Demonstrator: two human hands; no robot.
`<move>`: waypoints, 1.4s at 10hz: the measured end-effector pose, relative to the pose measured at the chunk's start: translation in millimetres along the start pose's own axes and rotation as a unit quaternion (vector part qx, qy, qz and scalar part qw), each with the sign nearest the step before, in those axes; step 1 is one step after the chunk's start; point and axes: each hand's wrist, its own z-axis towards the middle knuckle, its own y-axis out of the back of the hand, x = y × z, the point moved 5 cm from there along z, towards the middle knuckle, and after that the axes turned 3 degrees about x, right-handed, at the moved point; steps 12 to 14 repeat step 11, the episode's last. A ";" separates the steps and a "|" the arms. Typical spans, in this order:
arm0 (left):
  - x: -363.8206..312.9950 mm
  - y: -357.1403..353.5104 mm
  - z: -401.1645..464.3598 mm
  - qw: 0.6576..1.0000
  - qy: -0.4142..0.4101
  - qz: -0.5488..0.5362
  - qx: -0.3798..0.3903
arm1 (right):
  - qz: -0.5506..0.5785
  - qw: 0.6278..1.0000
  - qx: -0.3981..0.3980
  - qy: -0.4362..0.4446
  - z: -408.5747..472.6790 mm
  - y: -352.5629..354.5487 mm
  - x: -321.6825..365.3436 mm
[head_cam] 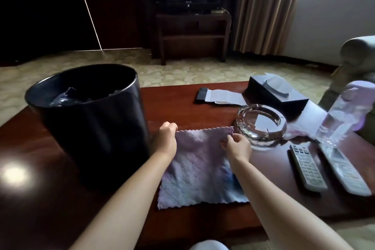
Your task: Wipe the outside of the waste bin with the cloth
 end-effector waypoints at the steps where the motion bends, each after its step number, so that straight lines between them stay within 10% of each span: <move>1: 5.8 -13.8 14.6 1.000 -0.014 0.021 0.000 | -0.004 0.999 0.010 0.034 8.3 -8.5 6.4; 4: 20.0 -56.6 29.3 0.993 -0.005 0.094 0.065 | -0.005 0.988 0.101 0.120 23.0 -40.3 8.8; 8: 28.2 -68.9 6.3 0.986 -0.032 0.125 0.101 | -0.395 0.862 0.117 0.295 8.8 -61.2 2.2; 14: -0.6 -3.0 -6.6 0.992 -0.039 0.088 0.077 | -0.295 0.910 0.096 0.274 -25.7 -18.0 54.3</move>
